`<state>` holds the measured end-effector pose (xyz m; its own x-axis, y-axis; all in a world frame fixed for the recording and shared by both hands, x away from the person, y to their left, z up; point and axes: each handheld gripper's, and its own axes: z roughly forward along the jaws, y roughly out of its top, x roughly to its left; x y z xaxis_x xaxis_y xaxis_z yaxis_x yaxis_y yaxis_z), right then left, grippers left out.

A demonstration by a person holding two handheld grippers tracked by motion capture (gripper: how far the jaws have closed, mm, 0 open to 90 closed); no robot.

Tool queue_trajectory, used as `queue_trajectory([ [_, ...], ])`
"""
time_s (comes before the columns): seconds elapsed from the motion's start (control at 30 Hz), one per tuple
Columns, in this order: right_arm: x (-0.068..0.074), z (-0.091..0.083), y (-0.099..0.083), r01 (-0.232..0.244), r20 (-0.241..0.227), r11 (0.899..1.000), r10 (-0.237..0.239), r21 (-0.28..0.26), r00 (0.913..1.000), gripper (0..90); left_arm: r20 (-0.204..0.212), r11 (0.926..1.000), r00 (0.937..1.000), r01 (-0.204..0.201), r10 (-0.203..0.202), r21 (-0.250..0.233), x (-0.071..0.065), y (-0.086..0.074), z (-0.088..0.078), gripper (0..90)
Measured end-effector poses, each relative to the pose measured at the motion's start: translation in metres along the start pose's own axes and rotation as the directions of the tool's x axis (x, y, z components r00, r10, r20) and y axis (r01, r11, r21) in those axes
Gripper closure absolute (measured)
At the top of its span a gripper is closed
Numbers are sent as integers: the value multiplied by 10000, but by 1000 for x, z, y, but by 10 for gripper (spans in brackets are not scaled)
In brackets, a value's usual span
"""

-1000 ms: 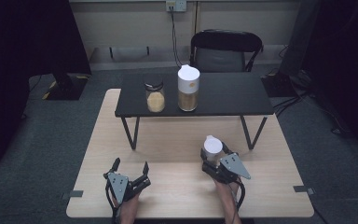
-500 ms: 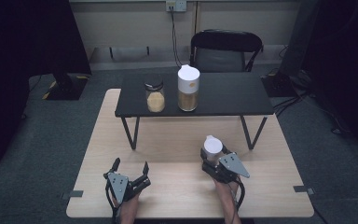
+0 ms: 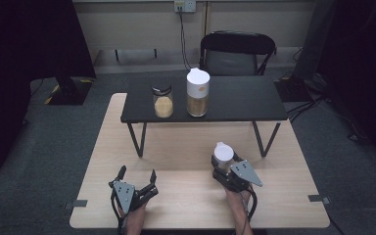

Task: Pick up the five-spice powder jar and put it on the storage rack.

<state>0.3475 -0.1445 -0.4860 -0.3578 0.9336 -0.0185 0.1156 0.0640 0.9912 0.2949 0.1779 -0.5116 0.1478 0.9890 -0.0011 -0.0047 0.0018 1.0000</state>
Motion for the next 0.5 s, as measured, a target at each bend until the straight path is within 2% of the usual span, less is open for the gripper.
queue_trajectory([
  [0.27, -2, -1, 0, -243, 2, 9997, 243, 3, 9997, 303, -1, 10000, 10000, 0, 0, 0, 0, 0, 0, 10],
  [0.37, 1, 0, 0, 3, 34, 10000, -3, 25, 10000, 303, 0, 10000, 10000, 0, 0, 0, 0, 0, 0, 11],
  [0.5, 2, 0, 1, 12, 1, 10000, -12, 34, 10000, 304, 0, 10000, 10000, -2, 2, 1, 0, 0, 0, 11],
])
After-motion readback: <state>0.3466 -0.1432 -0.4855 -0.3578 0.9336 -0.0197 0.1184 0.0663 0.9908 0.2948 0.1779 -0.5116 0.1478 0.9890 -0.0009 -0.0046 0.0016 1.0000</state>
